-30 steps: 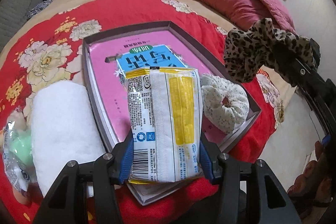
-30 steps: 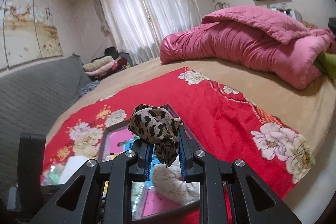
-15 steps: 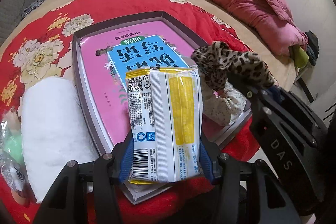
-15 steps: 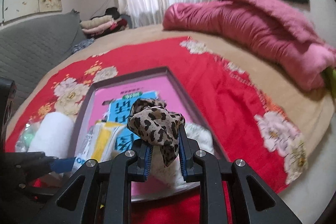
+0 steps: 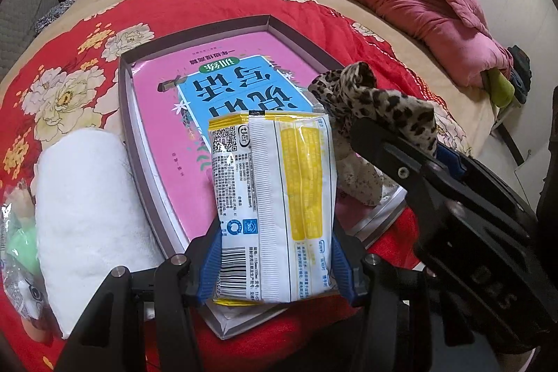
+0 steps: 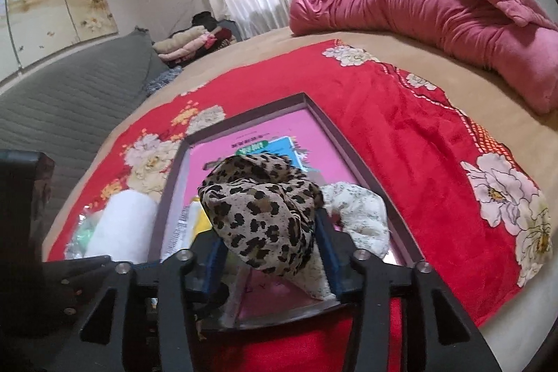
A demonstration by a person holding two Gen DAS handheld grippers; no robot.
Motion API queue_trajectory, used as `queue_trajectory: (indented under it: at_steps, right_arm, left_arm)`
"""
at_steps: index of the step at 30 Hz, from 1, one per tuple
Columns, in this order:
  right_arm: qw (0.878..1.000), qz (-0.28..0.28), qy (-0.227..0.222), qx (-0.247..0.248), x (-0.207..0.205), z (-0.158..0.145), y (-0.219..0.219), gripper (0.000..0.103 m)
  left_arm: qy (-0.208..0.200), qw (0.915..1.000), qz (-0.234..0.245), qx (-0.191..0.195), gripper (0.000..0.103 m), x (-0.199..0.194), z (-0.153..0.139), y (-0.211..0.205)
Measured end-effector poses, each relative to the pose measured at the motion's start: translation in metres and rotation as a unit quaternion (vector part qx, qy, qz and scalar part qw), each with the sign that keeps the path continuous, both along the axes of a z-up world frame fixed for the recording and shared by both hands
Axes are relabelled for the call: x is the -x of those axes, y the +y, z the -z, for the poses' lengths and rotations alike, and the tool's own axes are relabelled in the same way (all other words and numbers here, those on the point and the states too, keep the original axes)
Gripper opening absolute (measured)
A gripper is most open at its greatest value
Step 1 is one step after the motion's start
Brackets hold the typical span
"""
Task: Organize soft objects
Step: 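Move both tools over the pink tray holding the scrunchie and tissue pack, then lower the leopard-print scrunchie onto the tray and open the right tool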
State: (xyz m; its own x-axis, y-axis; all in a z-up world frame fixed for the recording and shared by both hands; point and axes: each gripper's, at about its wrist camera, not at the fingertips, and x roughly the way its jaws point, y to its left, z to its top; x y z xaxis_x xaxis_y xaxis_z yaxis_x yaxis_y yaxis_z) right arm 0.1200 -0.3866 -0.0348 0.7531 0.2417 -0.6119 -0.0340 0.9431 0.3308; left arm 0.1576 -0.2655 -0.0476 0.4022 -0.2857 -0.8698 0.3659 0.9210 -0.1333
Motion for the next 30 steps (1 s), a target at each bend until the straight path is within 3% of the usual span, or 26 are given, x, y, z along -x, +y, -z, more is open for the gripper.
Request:
queue_trajectory:
  at_steps: [4,15,22,30]
  right_arm:
    - [1.000,-0.009,-0.009,0.003,0.002,-0.005,0.003,0.063]
    - [0.999,-0.012,-0.034,-0.034,0.012,-0.015,-0.004,0.066]
    - [0.999,-0.012,0.024,-0.019,0.003,-0.002,-0.006,0.066]
    - [0.999,-0.023,0.021,-0.029,0.005,-0.001,-0.008,0.074]
  left_arm:
    - [0.002,1.0000,-0.003,0.001,0.054,-0.001,0.000,0.001]
    - [0.016,0.9997,-0.012,-0.012,0.055,-0.006,0.002,0.000]
    - [0.027,0.9992,-0.015,-0.026,0.055,-0.009,0.005,-0.004]
    - [0.031,0.9988,-0.011,-0.035,0.055,-0.012,0.007,-0.007]
